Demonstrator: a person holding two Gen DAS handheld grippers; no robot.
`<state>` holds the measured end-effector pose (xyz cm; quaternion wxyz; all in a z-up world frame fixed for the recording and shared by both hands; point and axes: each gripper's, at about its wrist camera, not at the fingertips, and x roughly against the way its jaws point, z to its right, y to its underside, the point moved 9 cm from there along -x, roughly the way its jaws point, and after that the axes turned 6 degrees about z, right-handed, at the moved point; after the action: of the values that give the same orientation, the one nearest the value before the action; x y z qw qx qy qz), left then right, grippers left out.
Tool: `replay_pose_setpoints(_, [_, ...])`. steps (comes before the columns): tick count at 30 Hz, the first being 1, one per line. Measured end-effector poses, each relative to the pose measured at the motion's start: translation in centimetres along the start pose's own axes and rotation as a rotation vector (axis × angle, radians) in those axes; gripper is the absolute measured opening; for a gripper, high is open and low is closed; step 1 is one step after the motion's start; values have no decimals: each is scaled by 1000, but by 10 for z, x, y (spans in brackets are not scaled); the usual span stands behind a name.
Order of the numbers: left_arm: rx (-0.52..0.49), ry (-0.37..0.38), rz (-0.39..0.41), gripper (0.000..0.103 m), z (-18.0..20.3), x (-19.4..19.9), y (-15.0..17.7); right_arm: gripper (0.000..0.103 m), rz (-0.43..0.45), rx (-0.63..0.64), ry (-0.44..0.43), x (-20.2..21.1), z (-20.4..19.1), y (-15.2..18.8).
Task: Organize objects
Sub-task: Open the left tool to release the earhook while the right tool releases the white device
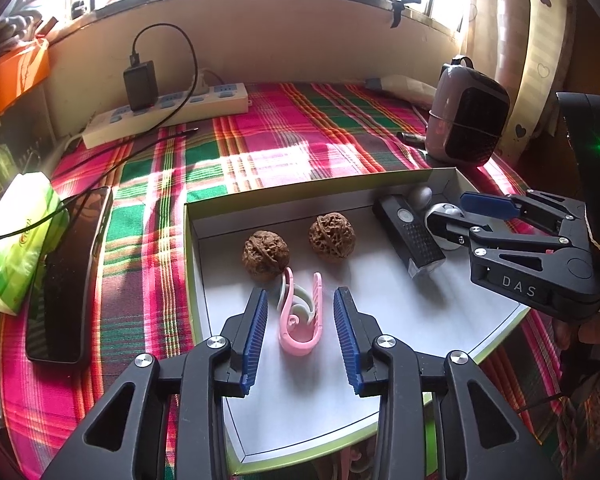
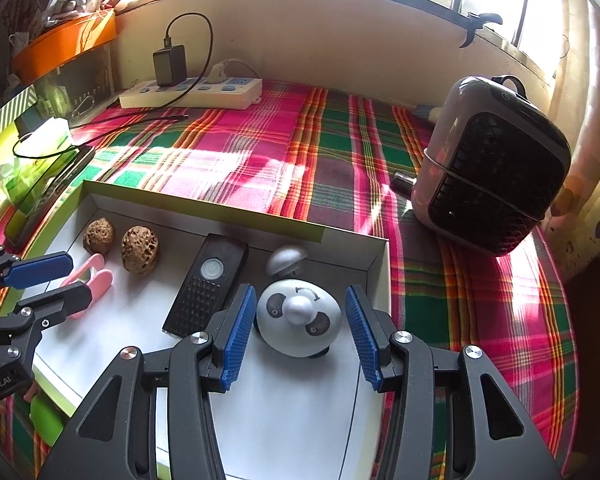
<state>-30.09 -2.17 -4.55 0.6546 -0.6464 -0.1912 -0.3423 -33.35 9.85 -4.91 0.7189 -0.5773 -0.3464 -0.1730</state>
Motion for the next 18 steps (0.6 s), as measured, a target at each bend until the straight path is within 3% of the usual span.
replay_pose_setpoints(18, [29, -2, 104, 33, -3, 57, 9, 50, 74, -89, -13, 49, -5, 13])
